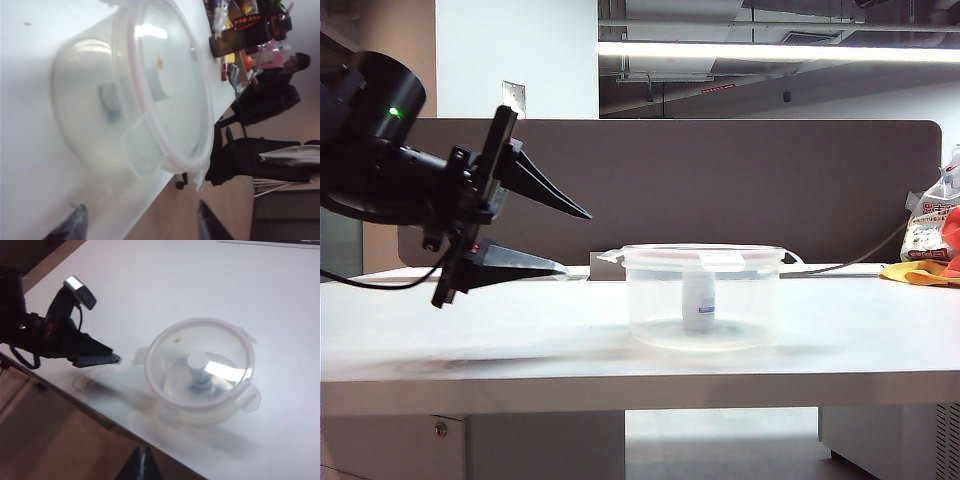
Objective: Remove the lid of the round box, pick up the small white medicine bottle inside, and place it on the table.
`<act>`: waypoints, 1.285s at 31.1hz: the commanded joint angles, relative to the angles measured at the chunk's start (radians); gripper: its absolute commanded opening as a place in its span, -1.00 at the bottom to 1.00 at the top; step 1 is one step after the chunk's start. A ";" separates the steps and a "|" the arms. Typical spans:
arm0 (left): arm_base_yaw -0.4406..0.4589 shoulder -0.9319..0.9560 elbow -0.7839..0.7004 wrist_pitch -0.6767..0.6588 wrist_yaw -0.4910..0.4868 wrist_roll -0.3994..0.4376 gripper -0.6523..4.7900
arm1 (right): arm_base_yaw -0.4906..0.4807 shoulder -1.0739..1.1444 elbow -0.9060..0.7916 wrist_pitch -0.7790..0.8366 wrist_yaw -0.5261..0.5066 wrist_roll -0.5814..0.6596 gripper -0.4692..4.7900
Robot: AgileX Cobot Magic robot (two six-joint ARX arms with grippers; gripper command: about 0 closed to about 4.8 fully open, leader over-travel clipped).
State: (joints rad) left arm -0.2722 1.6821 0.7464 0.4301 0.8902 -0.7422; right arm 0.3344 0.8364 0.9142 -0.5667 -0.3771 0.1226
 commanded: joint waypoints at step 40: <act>-0.048 0.159 0.145 0.044 0.056 -0.055 -0.59 | 0.001 0.039 0.004 0.014 0.005 -0.016 -0.85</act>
State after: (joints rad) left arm -0.3176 1.8439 0.8879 0.4595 0.9398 -0.8165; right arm 0.3347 0.8749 0.9142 -0.5663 -0.3737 0.1112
